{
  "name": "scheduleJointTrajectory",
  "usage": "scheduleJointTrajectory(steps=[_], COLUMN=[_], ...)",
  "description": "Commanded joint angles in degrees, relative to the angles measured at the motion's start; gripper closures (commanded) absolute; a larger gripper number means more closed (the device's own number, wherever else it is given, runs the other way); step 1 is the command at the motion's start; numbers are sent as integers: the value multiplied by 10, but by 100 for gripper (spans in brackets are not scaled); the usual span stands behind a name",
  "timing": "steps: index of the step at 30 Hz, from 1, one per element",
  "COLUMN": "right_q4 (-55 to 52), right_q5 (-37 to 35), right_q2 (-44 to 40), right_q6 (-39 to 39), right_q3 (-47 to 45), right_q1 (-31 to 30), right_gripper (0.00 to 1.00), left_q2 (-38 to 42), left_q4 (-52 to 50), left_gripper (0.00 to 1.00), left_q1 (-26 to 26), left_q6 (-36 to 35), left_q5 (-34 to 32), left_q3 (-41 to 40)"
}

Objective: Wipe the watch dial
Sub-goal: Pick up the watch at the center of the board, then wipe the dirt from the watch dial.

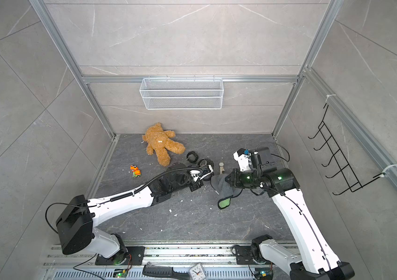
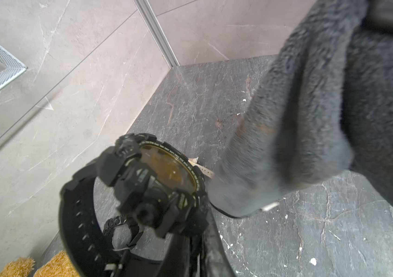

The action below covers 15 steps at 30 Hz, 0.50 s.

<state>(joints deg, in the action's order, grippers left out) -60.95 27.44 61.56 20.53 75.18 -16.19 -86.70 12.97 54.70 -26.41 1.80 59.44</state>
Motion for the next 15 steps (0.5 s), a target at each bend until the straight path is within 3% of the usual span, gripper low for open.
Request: scheduleJointTrajectory(steps=[1, 15], right_q4=[0, 97], right_q5=[40, 85], right_q2=[-1, 51], right_q6=[-17, 9], right_q3=[19, 8], right_q1=[-4, -45], right_gripper=[100, 100], left_q2=[18, 85], left_q4=[76, 73], left_gripper=[100, 100], left_q1=[-1, 0], left_q6=[8, 101], left_q5=[47, 142], left_q3=[-11, -31])
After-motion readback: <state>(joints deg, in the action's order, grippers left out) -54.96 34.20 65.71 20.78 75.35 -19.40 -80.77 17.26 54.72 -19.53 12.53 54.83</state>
